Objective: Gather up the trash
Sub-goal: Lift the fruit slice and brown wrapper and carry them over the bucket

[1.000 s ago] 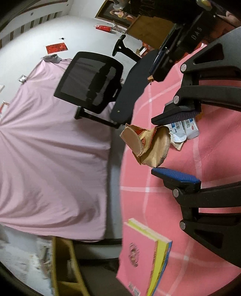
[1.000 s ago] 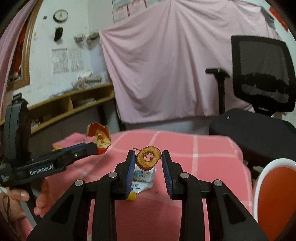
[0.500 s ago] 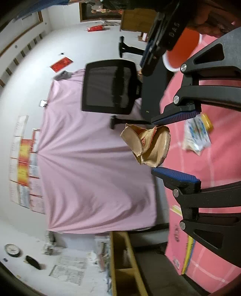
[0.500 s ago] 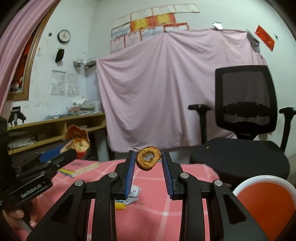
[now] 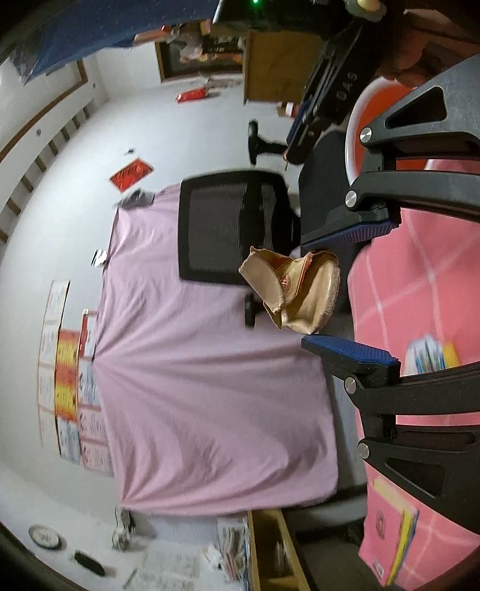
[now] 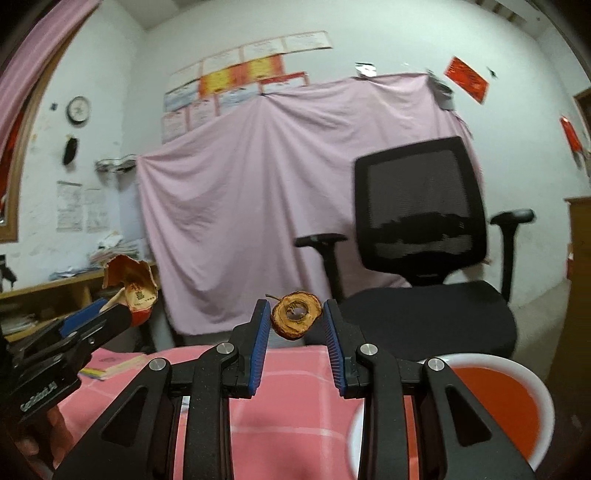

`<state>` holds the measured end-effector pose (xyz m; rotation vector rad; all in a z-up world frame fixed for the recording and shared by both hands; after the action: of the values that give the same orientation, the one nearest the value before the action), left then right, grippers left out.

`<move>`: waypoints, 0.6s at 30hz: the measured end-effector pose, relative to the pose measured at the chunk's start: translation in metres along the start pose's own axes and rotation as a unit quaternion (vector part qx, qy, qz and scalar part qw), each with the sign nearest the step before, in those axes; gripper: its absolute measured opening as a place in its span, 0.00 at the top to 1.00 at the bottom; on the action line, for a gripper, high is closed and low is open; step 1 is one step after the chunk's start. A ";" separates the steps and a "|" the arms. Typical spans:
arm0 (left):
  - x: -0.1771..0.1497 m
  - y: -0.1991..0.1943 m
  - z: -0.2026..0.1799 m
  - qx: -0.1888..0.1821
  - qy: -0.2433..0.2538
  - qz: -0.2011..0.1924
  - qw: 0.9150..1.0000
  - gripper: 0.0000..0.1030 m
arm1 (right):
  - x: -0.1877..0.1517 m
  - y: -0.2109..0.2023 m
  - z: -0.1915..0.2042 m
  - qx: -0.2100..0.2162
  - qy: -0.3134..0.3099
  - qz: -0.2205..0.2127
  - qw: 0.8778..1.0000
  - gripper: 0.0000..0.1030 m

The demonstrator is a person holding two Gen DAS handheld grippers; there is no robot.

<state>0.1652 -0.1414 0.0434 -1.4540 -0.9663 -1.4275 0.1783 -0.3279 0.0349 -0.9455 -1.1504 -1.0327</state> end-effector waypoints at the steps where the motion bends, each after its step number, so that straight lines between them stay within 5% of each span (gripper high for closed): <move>1: 0.001 0.003 -0.009 -0.006 0.006 0.001 1.000 0.60 | 0.000 -0.002 -0.008 -0.009 0.001 0.002 1.000 0.73; 7: 0.004 0.029 -0.064 -0.058 0.029 0.019 0.998 0.60 | -0.001 -0.014 -0.050 -0.043 0.023 0.018 0.999 0.73; 18: 0.003 0.072 -0.110 -0.120 0.023 0.088 0.989 0.58 | -0.006 -0.017 -0.101 -0.078 0.092 0.051 0.991 0.73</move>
<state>0.1960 -0.2691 0.0396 -1.6296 -0.6365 -1.4772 0.1866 -0.4276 0.0140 -1.0002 -0.8697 -1.1134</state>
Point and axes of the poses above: each gripper's, at about its wrist camera, not at the fingertips, and y roughly the way its jaws point, z to its left, x to its top, the point moved 2 cm from there along y, roughly the way its jaws point, and after that the axes turned 1 degree about x, right-handed, at the moved point
